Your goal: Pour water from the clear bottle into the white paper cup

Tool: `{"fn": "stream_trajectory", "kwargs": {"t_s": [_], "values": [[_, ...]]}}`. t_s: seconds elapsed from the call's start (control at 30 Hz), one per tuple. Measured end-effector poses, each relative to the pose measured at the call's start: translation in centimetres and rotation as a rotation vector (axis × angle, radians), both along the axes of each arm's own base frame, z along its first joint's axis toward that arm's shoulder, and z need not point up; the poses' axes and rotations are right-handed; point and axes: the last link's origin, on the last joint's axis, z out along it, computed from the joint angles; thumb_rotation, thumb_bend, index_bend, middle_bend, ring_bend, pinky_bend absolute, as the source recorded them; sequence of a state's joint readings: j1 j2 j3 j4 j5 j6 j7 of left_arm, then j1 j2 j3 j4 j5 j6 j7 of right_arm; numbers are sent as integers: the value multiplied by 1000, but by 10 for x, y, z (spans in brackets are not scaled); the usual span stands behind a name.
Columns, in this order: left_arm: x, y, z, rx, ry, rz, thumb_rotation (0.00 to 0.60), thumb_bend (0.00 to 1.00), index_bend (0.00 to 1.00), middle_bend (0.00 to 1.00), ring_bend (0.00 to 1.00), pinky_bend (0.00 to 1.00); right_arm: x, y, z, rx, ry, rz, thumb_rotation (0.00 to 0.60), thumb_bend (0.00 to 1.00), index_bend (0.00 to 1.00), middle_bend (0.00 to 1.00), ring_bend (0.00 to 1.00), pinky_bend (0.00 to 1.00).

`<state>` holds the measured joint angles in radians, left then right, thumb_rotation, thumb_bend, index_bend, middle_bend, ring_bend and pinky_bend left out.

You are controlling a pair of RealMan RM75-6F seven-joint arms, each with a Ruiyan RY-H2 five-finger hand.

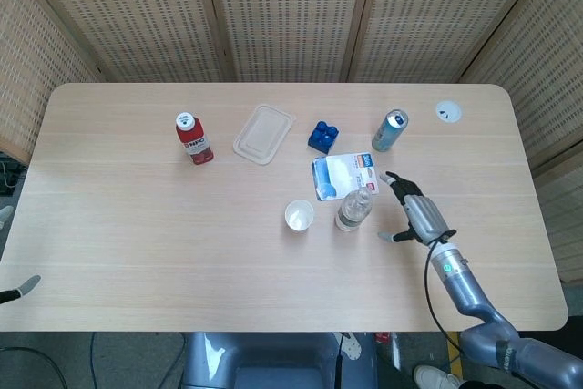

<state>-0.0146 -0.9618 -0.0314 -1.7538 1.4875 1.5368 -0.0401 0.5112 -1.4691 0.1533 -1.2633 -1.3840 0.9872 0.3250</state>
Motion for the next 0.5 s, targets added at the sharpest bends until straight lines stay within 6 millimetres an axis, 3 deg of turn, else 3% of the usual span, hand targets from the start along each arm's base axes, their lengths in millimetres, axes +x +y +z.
{"fn": "stream_trajectory", "kwargs": {"t_s": [0.17,0.5], "values": [[2,-3,-1,6,15,-20,600,78,0,0,0,0,-22,24,45,-104,189,51,600,0,0,0,0,0],[5,-9,-8,0,36,-37,600,77,0,0,0,0,-40,83,94,-362,293,144,600,0,0,0,0,0]]}}
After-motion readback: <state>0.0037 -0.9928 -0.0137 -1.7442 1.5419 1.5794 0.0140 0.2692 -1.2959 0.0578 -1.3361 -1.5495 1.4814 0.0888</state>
